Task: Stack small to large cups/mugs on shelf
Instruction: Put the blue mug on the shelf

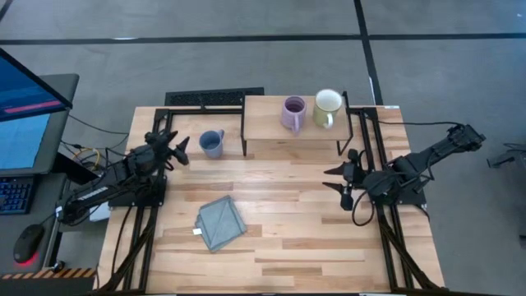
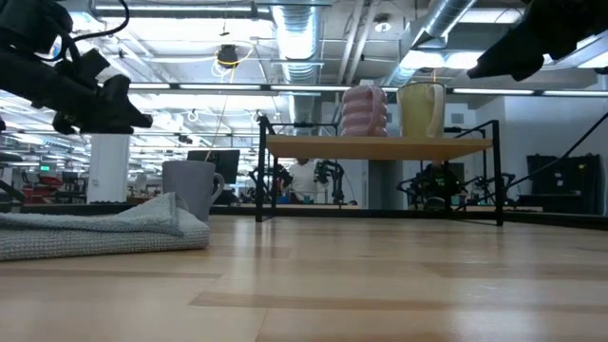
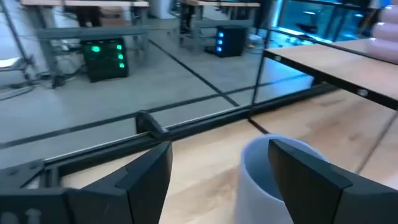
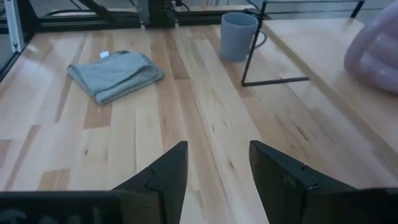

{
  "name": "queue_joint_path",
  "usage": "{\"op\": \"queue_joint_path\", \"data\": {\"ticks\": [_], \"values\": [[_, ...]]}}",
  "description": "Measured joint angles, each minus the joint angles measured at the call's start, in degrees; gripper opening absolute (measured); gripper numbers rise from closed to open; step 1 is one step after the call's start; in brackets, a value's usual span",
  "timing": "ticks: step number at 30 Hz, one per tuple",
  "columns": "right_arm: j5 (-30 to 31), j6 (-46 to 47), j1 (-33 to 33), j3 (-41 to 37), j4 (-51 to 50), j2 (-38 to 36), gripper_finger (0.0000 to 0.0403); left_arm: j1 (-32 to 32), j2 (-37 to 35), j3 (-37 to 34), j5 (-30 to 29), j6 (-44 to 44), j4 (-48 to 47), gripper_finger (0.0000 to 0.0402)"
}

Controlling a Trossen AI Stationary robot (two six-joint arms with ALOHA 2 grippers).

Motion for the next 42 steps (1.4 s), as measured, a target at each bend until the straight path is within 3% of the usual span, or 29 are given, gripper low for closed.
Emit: {"op": "queue_joint_path", "data": {"ticks": [6, 17, 22, 33, 42], "values": [[1.4, -0.3, 0.0, 0.0, 0.0, 0.0, 0.0193, 0.0, 2.4, 0.0, 9.0, -0.1, 1.2, 0.0257], [1.6, -0.3, 0.0, 0.0, -0.7, 0.0, 0.0193, 0.3, 15.3, 0.2, 9.0, 3.6, 13.2, 0.0257], [1.6, -0.3, 0.0, 0.0, -0.8, 0.0, 0.0193, 2.7, 21.1, 3.1, 8.1, 3.6, 13.5, 0.0257], [1.6, -0.3, 0.0, 0.0, -1.5, 0.0, 0.0193, 9.0, 34.9, 10.9, 18.9, 9.0, 13.4, 0.0257], [1.6, -0.2, 0.0, 0.0, -2.1, 0.0, 0.0193, 14.2, 47.0, 18.5, 22.6, 12.9, 13.4, 0.0257]]}}
